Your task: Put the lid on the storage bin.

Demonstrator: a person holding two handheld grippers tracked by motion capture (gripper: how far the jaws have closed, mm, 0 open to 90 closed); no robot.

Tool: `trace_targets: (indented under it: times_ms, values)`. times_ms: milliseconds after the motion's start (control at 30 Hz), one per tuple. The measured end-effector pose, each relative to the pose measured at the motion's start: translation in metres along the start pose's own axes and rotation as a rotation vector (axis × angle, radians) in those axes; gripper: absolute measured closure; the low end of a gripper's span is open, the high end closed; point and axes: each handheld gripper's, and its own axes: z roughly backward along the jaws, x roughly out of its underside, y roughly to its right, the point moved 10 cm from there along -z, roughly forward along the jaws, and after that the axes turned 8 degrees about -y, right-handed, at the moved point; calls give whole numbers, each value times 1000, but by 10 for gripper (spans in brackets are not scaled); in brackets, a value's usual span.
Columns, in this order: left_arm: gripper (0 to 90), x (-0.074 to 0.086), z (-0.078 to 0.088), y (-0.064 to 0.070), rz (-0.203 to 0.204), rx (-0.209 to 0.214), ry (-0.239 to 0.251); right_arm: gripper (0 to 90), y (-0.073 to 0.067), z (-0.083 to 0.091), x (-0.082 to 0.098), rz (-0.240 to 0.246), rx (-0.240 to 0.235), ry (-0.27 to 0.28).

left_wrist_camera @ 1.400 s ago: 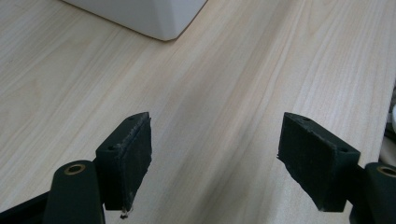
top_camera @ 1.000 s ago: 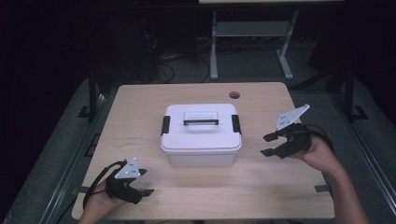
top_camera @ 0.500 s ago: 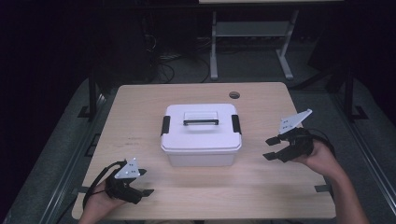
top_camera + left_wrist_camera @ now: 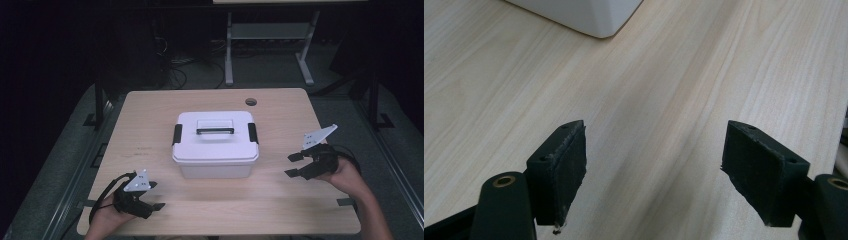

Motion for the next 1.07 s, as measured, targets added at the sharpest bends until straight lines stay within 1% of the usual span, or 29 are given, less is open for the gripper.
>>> trace_targets:
  times_ms: [33,433,467,633,667,767,800,933,1067]
  values:
    - [257,0,0,0,1,1,0,390,1,-1,2,3,1,2]
    - [257,1,-1,0,4,2,-3,390,1,-6,16,-28,-11,-5]
    - [257,1,-1,0,3,3,-3,390,1,-7,17,-22,-10,-3]
    - [257,1,-1,0,2,3,-5,390,0,-8,22,-37,-16,2]
    - [257,1,-1,0,2,3,-5,390,0,-8,23,-32,-14,2]
    - [257,1,-1,0,1,3,-5,390,-1,-10,28,-40,-16,-2]
    - [257,1,-2,0,2,4,-5,390,0,-11,28,-36,-14,1]
    - [257,1,-2,0,2,4,-5,390,-2,-10,31,-46,-18,7]
    - [257,0,-2,0,0,3,-5,384,-4,-9,32,-39,-10,15]
